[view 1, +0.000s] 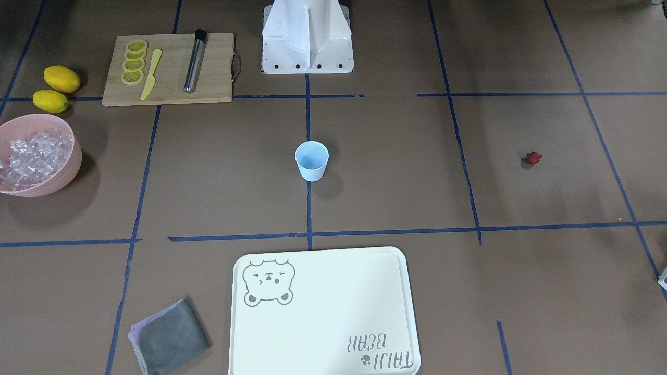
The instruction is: Put ice and strawberries in cup
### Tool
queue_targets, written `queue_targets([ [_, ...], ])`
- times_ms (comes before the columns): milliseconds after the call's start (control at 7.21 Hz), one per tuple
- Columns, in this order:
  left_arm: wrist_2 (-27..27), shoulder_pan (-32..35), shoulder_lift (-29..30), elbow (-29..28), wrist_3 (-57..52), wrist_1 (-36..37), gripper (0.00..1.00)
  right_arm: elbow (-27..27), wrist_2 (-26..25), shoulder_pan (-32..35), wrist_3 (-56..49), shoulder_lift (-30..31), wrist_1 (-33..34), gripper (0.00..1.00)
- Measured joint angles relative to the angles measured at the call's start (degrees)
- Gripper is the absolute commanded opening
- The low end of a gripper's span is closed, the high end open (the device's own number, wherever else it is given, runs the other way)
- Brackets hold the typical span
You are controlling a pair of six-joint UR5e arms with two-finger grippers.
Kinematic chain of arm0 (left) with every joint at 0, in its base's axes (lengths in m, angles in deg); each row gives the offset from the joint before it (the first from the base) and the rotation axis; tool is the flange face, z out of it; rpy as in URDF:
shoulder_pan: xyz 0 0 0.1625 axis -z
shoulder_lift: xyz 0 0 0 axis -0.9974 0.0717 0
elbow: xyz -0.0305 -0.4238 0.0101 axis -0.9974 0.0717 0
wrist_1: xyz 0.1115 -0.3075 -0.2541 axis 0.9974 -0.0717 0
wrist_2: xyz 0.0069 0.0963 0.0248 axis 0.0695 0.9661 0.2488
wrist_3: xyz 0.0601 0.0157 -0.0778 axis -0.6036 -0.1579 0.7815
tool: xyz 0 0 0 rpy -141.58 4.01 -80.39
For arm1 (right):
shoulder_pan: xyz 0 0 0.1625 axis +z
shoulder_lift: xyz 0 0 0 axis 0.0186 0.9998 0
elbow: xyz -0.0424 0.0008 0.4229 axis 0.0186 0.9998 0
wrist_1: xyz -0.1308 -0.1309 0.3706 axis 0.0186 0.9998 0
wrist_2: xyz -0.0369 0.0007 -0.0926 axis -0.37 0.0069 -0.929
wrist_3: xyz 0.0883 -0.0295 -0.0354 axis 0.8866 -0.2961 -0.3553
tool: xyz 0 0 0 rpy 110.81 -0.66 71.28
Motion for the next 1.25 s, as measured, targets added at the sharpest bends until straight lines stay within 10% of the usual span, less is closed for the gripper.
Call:
queue_targets([
  [693,-4.5,-0.9,-2.8,0.7,-0.1,-6.6,1.0,0.9,3.5,-1.3,3.8,0.4,-8.5,1.0],
  [1248,-5.6,-2.3,-2.8,0.8,0.4,-6.6,1.0,-4.9,4.8,-13.6,30.6,0.4,-16.1,0.98],
])
